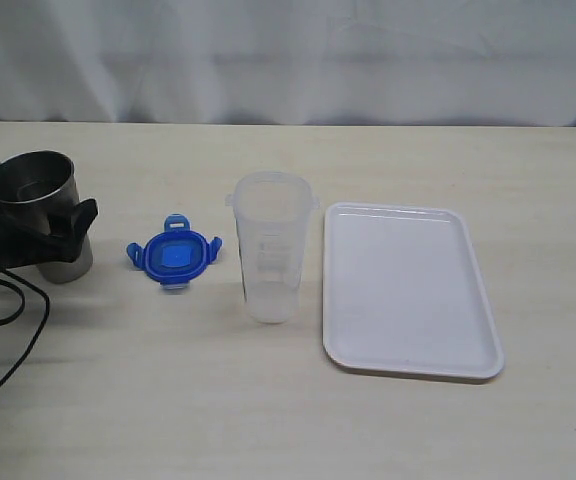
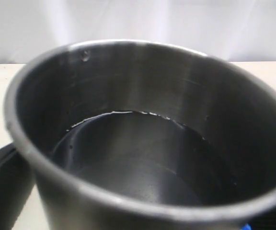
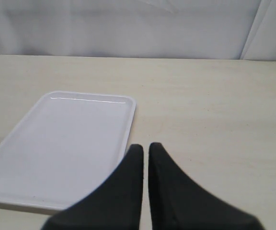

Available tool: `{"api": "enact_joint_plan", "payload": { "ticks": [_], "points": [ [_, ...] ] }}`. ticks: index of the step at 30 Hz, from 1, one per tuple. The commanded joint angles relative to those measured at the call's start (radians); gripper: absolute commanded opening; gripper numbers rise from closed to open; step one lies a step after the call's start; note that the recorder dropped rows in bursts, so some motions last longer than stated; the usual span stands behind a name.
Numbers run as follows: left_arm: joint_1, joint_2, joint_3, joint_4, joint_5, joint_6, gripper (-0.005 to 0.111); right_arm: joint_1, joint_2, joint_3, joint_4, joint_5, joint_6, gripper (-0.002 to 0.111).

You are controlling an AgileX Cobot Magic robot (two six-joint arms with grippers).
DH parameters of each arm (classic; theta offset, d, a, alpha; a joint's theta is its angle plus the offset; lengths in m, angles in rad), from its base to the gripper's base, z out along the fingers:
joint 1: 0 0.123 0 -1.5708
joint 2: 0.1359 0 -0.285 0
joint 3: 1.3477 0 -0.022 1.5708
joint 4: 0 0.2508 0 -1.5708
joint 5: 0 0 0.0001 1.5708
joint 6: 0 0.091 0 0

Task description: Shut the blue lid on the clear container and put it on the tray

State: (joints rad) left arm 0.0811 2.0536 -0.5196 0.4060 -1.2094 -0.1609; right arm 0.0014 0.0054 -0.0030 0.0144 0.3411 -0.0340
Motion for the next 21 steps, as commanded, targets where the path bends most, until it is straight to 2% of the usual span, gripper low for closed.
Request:
{"api": "enact_joint_plan", "payload": {
  "ticks": [1,3,9,16,19,21],
  "points": [
    [-0.001,0.002,-0.005,0.001,-0.012,0.001,0.101,0.001,-0.005,0.003,0.004,0.002,0.005,0.005],
    [-0.001,0.002,-0.005,0.001,-0.012,0.001,0.091,0.001,-0.005,0.003,0.004,0.002,0.005,0.005],
    [-0.001,0.002,-0.005,0.001,-0.012,0.001,0.048,0.001,-0.005,0.003,0.004,0.002,0.005,0.005],
    [-0.001,0.002,-0.005,0.012,-0.012,-0.028,0.028,0.001,-0.005,0.003,0.004,0.002,0.005,0.005],
    [-0.001,0.002,-0.005,0.039,-0.012,-0.026,0.001,0.001,-0.005,0.003,0.004,0.002,0.005,0.005],
    [-0.001,0.002,-0.005,0.047,-0.012,-0.026,0.0,0.001,-0.005,0.003,0.004,0.002,0.005,0.005]
  ]
}}
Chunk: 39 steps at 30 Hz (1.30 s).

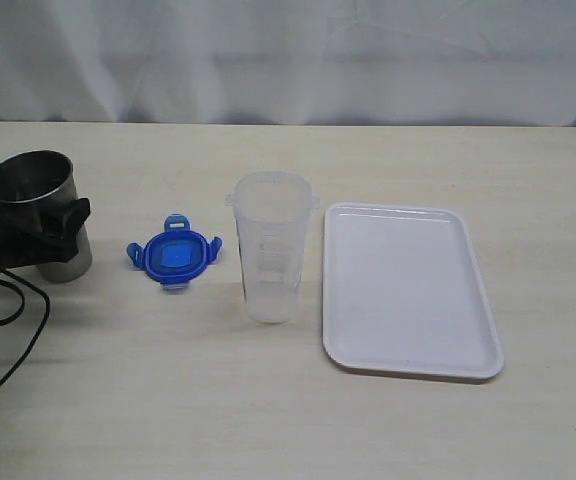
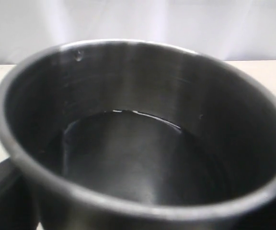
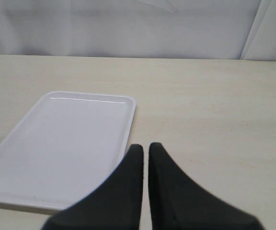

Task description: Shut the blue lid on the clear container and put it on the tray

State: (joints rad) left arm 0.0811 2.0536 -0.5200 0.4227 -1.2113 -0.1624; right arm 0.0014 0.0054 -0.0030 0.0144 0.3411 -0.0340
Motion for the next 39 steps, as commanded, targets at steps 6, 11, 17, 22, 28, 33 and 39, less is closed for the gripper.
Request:
{"api": "enact_joint_plan", "payload": {
  "ticks": [6,11,17,22,28,33,39],
  "points": [
    [-0.001,0.002,-0.004,0.031,-0.01,-0.057,0.0,0.001,-0.005,0.003,0.004,0.002,0.005,0.005],
    [-0.001,-0.027,-0.004,0.031,-0.01,-0.056,0.0,0.001,-0.005,0.003,0.004,0.002,0.005,0.005],
    [-0.001,-0.086,-0.004,0.043,-0.01,-0.061,0.0,0.001,-0.005,0.003,0.004,0.002,0.005,0.005],
    [-0.001,-0.126,-0.004,0.055,-0.01,-0.069,0.0,0.001,-0.005,0.003,0.004,0.002,0.005,0.005],
    [-0.001,-0.174,-0.034,0.089,-0.01,-0.154,0.0,0.001,-0.005,0.003,0.004,0.002,0.005,0.005],
    [-0.003,-0.192,-0.129,0.183,0.009,-0.264,0.0,0.001,-0.005,0.003,0.004,0.002,0.005,0.005],
    [-0.076,-0.192,-0.25,0.221,0.145,-0.287,0.0,0.001,-0.005,0.003,0.004,0.002,0.005,0.005]
  ]
}}
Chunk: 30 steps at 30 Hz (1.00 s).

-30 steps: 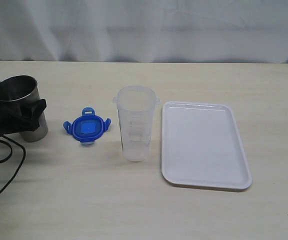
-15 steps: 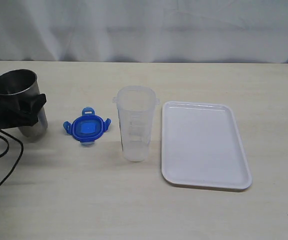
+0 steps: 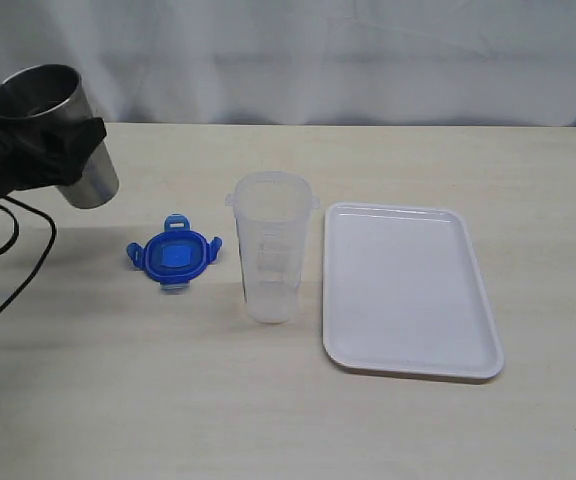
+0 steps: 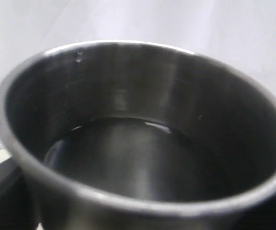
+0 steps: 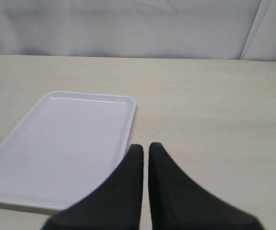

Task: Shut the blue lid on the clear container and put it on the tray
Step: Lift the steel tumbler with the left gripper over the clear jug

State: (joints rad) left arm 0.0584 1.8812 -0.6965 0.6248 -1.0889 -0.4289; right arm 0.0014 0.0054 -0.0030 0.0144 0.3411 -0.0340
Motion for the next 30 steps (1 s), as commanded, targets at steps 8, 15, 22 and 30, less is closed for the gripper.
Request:
{"api": "enact_joint_plan", "payload": {
  "ticks": [8,15,22,30],
  "points": [
    [-0.181,-0.02,-0.203,0.026,0.207,-0.021,0.0,0.001,-0.005,0.003,0.004,0.002,0.005,0.005],
    [-0.291,-0.02,-0.247,0.053,0.272,-0.023,0.0,0.001,-0.005,0.003,0.004,0.002,0.005,0.005],
    [-0.315,-0.02,-0.247,0.124,0.261,-0.012,0.0,0.001,-0.005,0.003,0.004,0.002,0.005,0.005],
    [-0.315,-0.02,-0.247,0.259,0.238,0.011,0.0,0.001,-0.005,0.003,0.004,0.002,0.005,0.005]
  ]
}}
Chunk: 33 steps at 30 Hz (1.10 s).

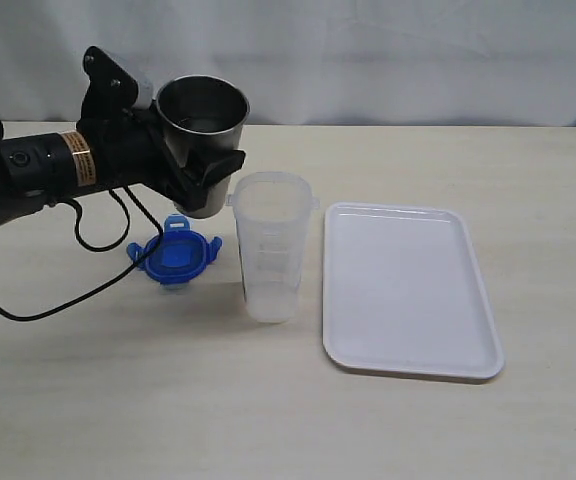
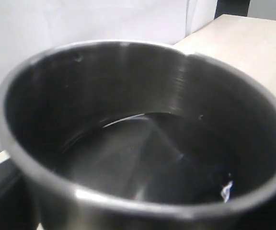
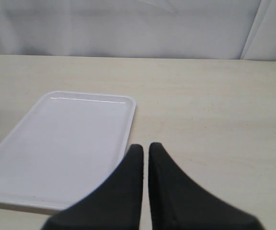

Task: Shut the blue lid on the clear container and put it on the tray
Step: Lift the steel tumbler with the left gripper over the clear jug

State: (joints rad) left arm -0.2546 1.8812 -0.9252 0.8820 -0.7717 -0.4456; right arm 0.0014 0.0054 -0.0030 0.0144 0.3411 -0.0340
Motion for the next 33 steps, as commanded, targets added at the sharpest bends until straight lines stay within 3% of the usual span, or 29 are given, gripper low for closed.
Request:
{"api": "enact_joint_plan", "payload": {
  "ticks": [1,17,33],
  "points": [
    [-0.002,-0.02,-0.019,0.013,-0.079,0.035,0.0,0.001,-0.005,0.003,0.004,0.002,0.005,0.005],
    [-0.002,-0.02,-0.019,0.023,-0.079,0.209,0.0,0.001,-0.005,0.003,0.004,0.002,0.005,0.005],
    [-0.002,-0.02,-0.019,-0.033,-0.109,0.149,0.0,0.001,-0.005,0.003,0.004,0.002,0.005,0.005]
  ]
}}
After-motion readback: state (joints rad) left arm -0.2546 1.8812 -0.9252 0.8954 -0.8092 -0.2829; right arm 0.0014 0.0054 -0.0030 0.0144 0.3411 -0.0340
